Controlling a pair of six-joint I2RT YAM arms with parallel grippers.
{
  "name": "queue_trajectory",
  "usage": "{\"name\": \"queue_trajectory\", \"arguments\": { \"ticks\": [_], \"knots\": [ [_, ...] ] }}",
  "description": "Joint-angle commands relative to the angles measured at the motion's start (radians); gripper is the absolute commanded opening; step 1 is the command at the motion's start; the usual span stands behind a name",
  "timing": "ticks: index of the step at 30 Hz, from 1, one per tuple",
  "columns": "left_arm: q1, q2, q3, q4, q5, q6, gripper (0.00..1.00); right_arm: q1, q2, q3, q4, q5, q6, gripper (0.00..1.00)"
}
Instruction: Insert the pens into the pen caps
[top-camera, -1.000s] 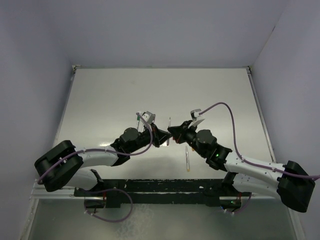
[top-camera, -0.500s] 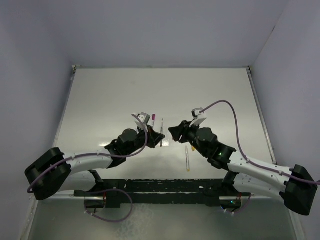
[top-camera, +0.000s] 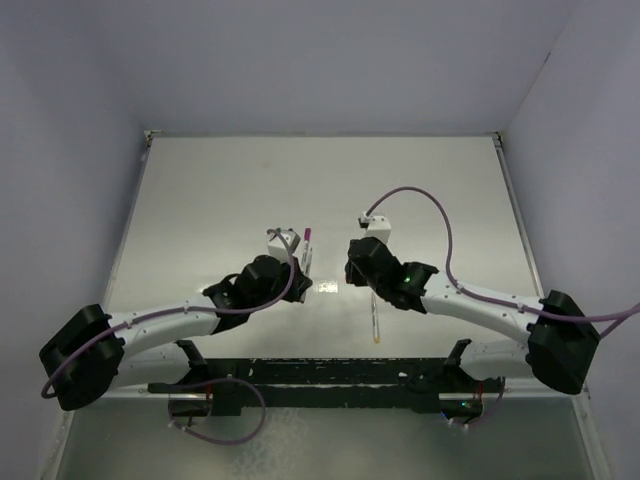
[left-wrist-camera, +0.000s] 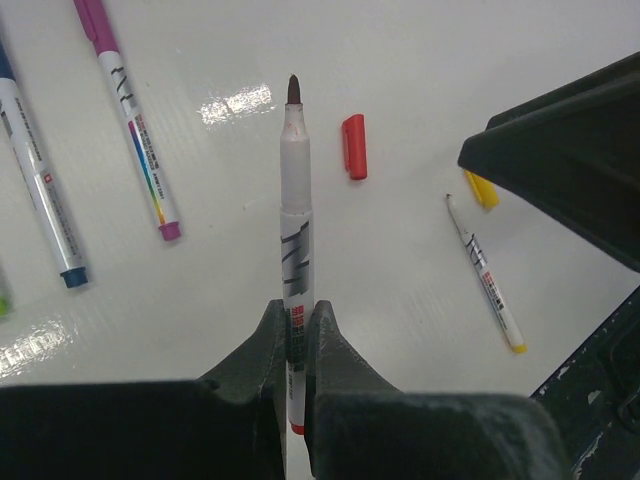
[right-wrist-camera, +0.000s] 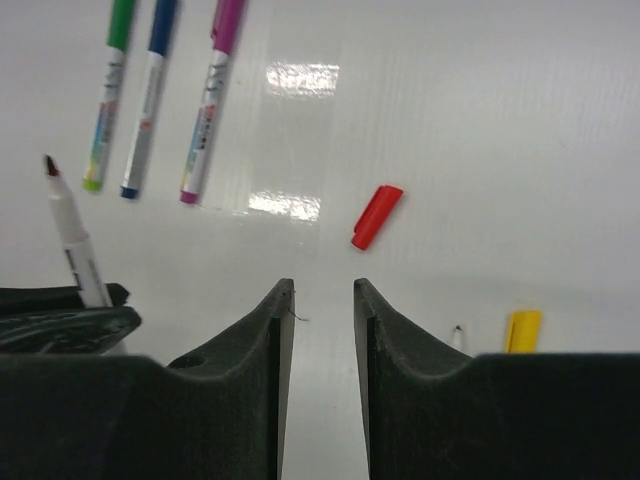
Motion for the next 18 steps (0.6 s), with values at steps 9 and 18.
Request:
{"name": "queue_trajectory", "arguments": {
  "ticks": [9, 18],
  "knots": [
    [-0.002, 0.01, 0.074, -0.116, 0.013, 0.069, 0.0, -0.021, 0.204, 0.081, -0.069, 0.009, 0.053, 0.32],
    [-0.002, 0.027, 0.083, -0.119, 0.015, 0.076, 0.0, -0.091, 0.311, 0.127, -0.023, -0.058, 0.029, 0.33]
  ]
}}
